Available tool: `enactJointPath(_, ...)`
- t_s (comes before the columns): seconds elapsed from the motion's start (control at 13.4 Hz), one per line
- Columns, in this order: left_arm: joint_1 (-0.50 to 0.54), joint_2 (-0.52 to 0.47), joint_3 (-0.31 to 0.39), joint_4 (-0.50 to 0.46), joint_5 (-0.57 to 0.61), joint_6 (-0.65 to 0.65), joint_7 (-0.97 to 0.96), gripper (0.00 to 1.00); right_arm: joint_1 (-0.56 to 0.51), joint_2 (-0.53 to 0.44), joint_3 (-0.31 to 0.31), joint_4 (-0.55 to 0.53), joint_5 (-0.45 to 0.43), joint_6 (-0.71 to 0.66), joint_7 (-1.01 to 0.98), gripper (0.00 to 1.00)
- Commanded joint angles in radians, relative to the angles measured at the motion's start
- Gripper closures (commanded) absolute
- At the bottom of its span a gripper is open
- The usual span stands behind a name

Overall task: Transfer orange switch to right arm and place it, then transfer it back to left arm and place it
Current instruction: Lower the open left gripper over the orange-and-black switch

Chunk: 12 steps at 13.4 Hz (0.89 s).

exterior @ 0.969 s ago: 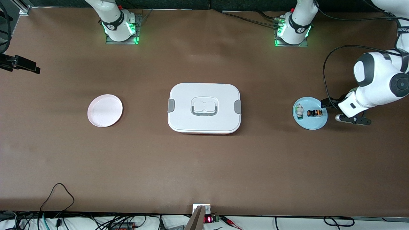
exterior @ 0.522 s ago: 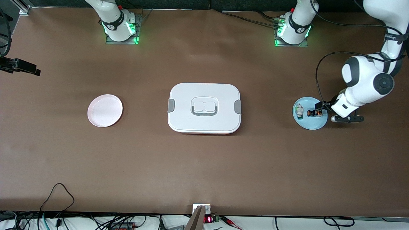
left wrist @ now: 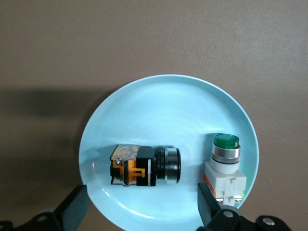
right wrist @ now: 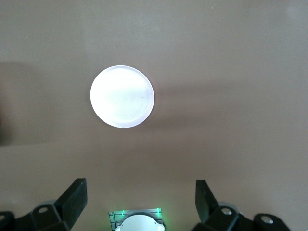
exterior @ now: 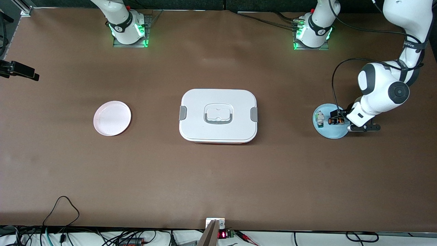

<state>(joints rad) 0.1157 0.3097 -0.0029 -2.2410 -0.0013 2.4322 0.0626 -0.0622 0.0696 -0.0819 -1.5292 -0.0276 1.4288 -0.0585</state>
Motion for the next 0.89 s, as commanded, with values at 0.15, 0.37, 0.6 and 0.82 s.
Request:
enactJointPath(0.15,-0.002,0.035,0.0,-0.014,0.003,0.051,-0.015,0.0,-0.001,0.007,0.004,0.021,0.015,-0.011,-0.012,0.0)
enactJointPath(0.37,-0.004,0.051,-0.002,-0.014,0.003,0.06,-0.015,0.0,-0.001,0.007,0.005,0.021,0.017,-0.01,-0.012,0.0)
enactJointPath(0.6,-0.002,0.071,-0.009,-0.015,0.003,0.085,-0.014,0.0,-0.001,0.007,0.007,0.021,0.017,-0.01,-0.014,0.0)
enactJointPath(0.82,-0.002,0.078,-0.011,-0.014,0.003,0.088,-0.014,0.01,-0.002,0.007,0.005,0.021,0.017,-0.013,-0.014,0.0)
